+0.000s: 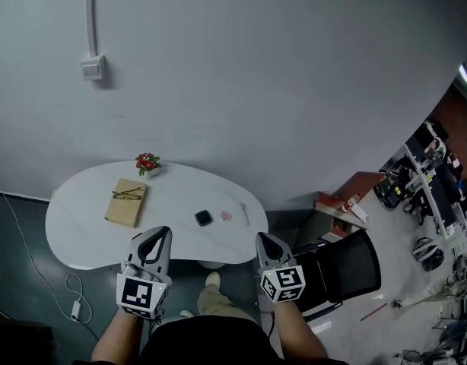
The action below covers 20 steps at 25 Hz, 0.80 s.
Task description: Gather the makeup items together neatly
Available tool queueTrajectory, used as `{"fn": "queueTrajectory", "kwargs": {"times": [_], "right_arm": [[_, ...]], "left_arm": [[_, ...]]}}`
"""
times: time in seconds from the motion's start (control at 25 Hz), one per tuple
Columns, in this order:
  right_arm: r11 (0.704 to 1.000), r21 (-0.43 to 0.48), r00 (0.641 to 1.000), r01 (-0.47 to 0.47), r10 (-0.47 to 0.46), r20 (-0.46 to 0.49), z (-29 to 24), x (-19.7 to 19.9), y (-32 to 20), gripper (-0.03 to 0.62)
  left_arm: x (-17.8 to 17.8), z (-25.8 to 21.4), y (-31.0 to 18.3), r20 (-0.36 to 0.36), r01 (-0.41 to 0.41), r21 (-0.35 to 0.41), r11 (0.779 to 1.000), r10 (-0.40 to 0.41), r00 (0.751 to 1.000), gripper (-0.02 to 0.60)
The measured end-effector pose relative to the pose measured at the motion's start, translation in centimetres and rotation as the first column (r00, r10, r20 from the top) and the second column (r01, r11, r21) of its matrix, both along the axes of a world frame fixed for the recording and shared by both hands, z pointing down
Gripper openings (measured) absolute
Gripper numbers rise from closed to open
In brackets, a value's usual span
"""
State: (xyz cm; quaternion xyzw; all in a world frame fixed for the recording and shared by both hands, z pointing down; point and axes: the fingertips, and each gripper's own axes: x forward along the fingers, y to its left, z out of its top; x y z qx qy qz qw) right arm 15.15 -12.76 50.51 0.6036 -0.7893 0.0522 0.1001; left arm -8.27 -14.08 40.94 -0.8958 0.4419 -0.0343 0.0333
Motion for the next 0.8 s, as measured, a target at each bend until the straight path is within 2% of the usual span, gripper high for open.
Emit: {"fn": "queueTrajectory", "kwargs": {"times": [0.2,0.36,0.6,0.8], "right_arm": [[0.997,0.072,1.000,0.001,0.000,-0.014,-5.2,0.5,3.6,0.026],[0.994,0.109,0.999,-0.004,0.009,-0.051,-7.1,1.8,4.8,0.026],[0.991,0.134,0.998,0.022,-0.015,-0.056,-8.1,3.8,3.8,0.026],[0.987,0.144,0.996,0.069,-0.061,-0.060,-9.1,6.7,2.8,0.026]], "left_arm": [[1.4,-0.8,2.2,0.006,-0.024,0.009,1.000,0.024,1.000,0.025],[2.7,-0.9,3.3,0.035,-0.038,0.010,0.999,0.037,0.999,0.025],[4.7,-2.2,3.5,0.019,-0.007,0.035,0.999,0.007,1.000,0.025],[9.1,-2.6,3.1,-0.005,-0.003,0.016,1.000,0.003,1.000,0.025]]}}
